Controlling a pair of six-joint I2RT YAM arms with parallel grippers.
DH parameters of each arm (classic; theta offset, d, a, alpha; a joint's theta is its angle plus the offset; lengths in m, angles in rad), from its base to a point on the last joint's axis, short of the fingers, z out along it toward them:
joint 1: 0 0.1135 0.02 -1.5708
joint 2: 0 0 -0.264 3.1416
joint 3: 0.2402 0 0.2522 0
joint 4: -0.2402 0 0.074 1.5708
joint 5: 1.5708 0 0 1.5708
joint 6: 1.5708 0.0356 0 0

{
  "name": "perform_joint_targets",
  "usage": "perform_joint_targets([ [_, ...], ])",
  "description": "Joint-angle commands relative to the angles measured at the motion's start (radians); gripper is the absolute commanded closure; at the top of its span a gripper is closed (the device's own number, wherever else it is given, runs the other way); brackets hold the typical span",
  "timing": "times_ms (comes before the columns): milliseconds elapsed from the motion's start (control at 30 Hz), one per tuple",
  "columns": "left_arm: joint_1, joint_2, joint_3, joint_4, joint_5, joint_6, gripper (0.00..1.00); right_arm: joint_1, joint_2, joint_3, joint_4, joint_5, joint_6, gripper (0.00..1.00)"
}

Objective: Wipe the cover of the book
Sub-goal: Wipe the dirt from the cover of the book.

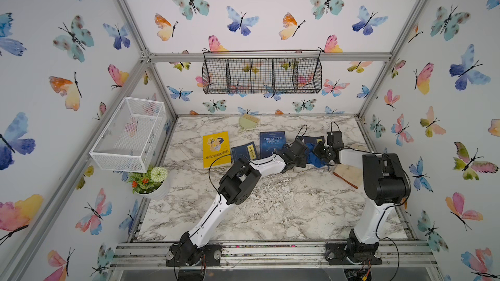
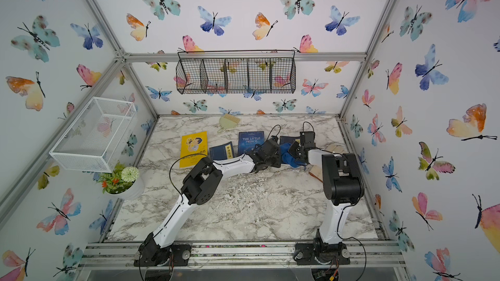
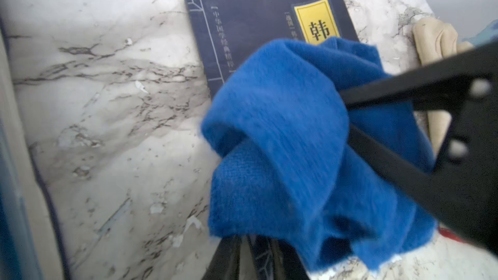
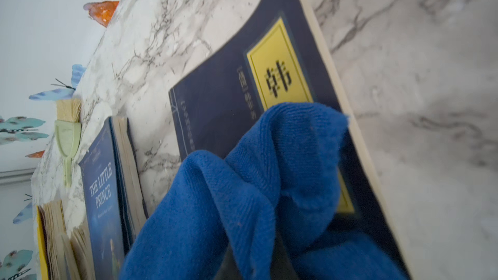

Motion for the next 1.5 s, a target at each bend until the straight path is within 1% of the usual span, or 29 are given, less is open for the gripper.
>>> perform_joint_targets([
  [0,-0.004,0.018,-0.057,-0.150,0.012,-0.012,0.77,0.009,0.070,-0.002,-0.087,0.042,-0.003,0.96],
  [67,-0.005,0.018,-0.058,-0.150,0.016,-0.016,0.78,0.009,0.152,0.132,-0.175,0.068,-0.011,0.96],
  [167,-0.004,0.019,-0.069,-0.149,0.024,-0.029,0.78,0.009,0.277,0.306,-0.244,0.067,-0.005,0.96],
  [233,-0.005,0.019,-0.077,-0.144,0.033,-0.036,0.78,0.009,0.329,0.383,-0.271,0.062,0.004,0.96],
  [300,-0.008,0.019,-0.085,-0.140,0.038,-0.041,0.78,0.010,0.360,0.419,-0.275,0.051,0.016,0.96],
  [367,-0.008,0.020,-0.088,-0.137,0.042,-0.044,0.78,0.010,0.361,0.412,-0.271,0.042,0.018,0.96],
  [433,-0.007,0.020,-0.090,-0.136,0.042,-0.044,0.79,0.009,0.338,0.363,-0.251,0.034,0.012,0.96],
  [667,-0.008,0.006,-0.091,-0.135,0.039,-0.041,0.79,0.014,0.112,0.028,-0.131,0.021,-0.012,0.96],
  [767,-0.008,0.000,-0.090,-0.134,0.037,-0.040,0.79,0.016,0.051,-0.060,-0.093,0.023,-0.013,0.96],
  [833,-0.007,-0.004,-0.091,-0.132,0.038,-0.042,0.79,0.016,0.064,-0.038,-0.098,0.046,-0.018,0.96],
  [867,-0.009,-0.005,-0.093,-0.132,0.040,-0.043,0.79,0.016,0.085,0.004,-0.125,0.064,-0.018,0.96],
  [900,-0.010,-0.005,-0.096,-0.132,0.039,-0.043,0.79,0.016,0.127,0.071,-0.163,0.081,-0.020,0.96],
  [1100,-0.015,-0.001,-0.107,-0.138,0.037,-0.046,0.79,0.015,0.352,0.423,-0.309,0.095,-0.020,0.96],
  [1167,-0.016,0.003,-0.106,-0.141,0.040,-0.049,0.79,0.016,0.405,0.501,-0.356,0.087,-0.022,0.96],
  [1233,-0.016,0.005,-0.109,-0.141,0.041,-0.052,0.79,0.016,0.418,0.506,-0.358,0.068,-0.025,0.96],
  [1267,-0.017,0.002,-0.109,-0.141,0.040,-0.052,0.79,0.016,0.401,0.476,-0.345,0.076,-0.030,0.96],
  [1400,-0.016,0.000,-0.109,-0.139,0.040,-0.049,0.79,0.016,0.287,0.293,-0.260,0.065,-0.030,0.96],
  [1467,-0.017,-0.001,-0.104,-0.139,0.039,-0.047,0.79,0.016,0.227,0.202,-0.232,0.038,-0.033,0.96],
])
